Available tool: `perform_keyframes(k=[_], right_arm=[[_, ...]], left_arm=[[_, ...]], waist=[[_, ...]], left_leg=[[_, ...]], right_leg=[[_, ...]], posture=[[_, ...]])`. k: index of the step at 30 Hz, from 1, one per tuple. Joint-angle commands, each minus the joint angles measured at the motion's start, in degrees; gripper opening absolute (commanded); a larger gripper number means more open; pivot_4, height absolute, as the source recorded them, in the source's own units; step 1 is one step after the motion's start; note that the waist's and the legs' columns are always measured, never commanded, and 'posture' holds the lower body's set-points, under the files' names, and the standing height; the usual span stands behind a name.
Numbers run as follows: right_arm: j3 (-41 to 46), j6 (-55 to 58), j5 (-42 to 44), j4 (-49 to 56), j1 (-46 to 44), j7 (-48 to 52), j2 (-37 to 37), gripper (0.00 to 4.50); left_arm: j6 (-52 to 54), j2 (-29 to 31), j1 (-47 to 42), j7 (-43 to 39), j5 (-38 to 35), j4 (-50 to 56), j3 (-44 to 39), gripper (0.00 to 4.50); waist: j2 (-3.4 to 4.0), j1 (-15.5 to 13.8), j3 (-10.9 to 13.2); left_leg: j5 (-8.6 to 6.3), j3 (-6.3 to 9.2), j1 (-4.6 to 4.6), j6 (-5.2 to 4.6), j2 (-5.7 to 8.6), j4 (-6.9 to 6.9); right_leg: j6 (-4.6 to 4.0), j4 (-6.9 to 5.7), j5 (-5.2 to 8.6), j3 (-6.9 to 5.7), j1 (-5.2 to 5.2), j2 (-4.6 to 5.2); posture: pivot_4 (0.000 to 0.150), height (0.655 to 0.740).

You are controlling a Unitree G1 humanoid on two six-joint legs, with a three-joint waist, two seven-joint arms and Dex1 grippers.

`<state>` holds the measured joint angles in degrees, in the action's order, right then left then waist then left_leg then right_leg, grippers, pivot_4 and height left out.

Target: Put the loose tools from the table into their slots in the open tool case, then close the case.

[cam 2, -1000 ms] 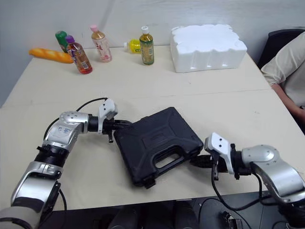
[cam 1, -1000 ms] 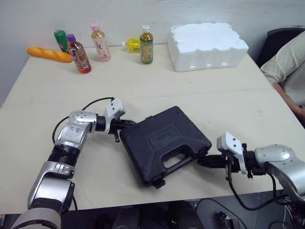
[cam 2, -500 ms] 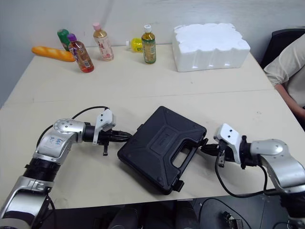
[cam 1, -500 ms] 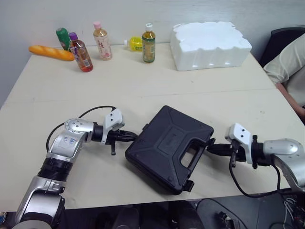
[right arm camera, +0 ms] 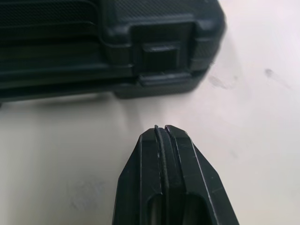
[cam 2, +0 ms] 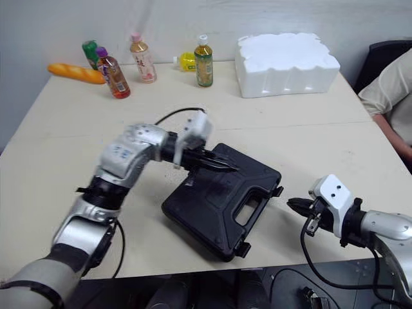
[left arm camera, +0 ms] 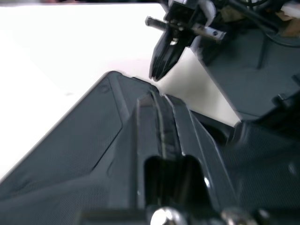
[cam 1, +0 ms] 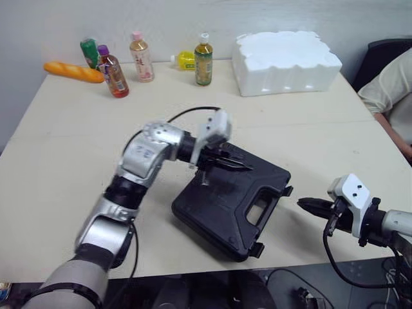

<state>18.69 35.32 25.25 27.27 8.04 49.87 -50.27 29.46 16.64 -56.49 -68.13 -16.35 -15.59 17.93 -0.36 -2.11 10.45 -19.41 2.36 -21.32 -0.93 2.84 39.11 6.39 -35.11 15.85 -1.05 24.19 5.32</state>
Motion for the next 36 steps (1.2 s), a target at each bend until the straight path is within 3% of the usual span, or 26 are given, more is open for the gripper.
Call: perform_keyframes(k=[1, 6, 12, 18, 22, 36], right_arm=[[-1.41, -0.02, 0.17, 1.42, -2.44, -0.75, -0.15, 0.03], [-7.02, 0.58, -2.20, -0.23, -5.35, -1.76, -0.50, 0.03], [-9.33, 1.62, -2.63, -0.99, -8.33, -2.90, -0.09, 0.03], [-10.44, 0.67, -3.33, -2.56, -9.74, -2.21, -0.64, 0.03], [-11.29, 2.26, -1.59, -3.00, -14.74, -2.12, 0.38, 0.03], [-13.29, 4.62, -0.82, -0.89, -17.72, -0.83, 1.04, 0.03]], left_arm=[[-7.27, -3.86, -3.38, -1.22, 3.69, -6.73, 3.10, 0.00], [-18.63, -11.25, -6.82, 4.34, 13.15, -24.09, 7.57, 0.00], [-28.07, -10.84, -3.73, 2.30, 22.75, -28.50, 15.51, 0.00], [-31.55, -9.11, -2.05, 1.55, 26.65, -29.76, 17.34, 0.00], [-29.87, -9.86, -1.51, 0.61, 25.36, -28.76, 15.75, 0.00], [-29.92, -10.34, -2.01, 2.04, 26.54, -29.91, 15.34, 0.00]], waist=[[0.00, 0.31, 0.00], [-0.03, 0.35, 0.02], [-0.09, 0.37, -0.11], [-0.33, 0.41, -0.49], [-0.33, 0.58, -0.54], [-0.36, 1.45, -0.68]], left_leg=[[0.00, -0.01, -0.01, 0.00, 0.00, -0.02], [0.03, -0.03, -0.02, -0.09, 0.15, -0.02], [0.04, -0.05, 0.03, -0.09, 0.16, 0.00], [-0.14, 0.28, 0.77, -0.18, 0.00, -0.09], [-0.30, 0.29, 1.15, -0.25, -0.08, -0.08], [-0.46, 0.26, 1.16, -0.10, -0.40, -0.09]], right_leg=[[0.00, 0.00, 0.00, -0.01, 0.03, 0.00], [0.06, 0.15, 0.00, -0.02, 0.04, 0.09], [0.09, 0.12, -0.01, 0.01, 0.03, 0.15], [0.08, 0.61, -0.01, 0.05, -0.94, 0.14], [0.09, 0.91, -0.01, 0.15, -1.52, 0.21], [0.10, 1.02, -0.02, 0.19, -1.52, 0.07]], posture=[[0.150, 0.7390], [0.150, 0.7390], [0.150, 0.7390], [0.150, 0.7390], [0.150, 0.7390], [0.150, 0.7390]])
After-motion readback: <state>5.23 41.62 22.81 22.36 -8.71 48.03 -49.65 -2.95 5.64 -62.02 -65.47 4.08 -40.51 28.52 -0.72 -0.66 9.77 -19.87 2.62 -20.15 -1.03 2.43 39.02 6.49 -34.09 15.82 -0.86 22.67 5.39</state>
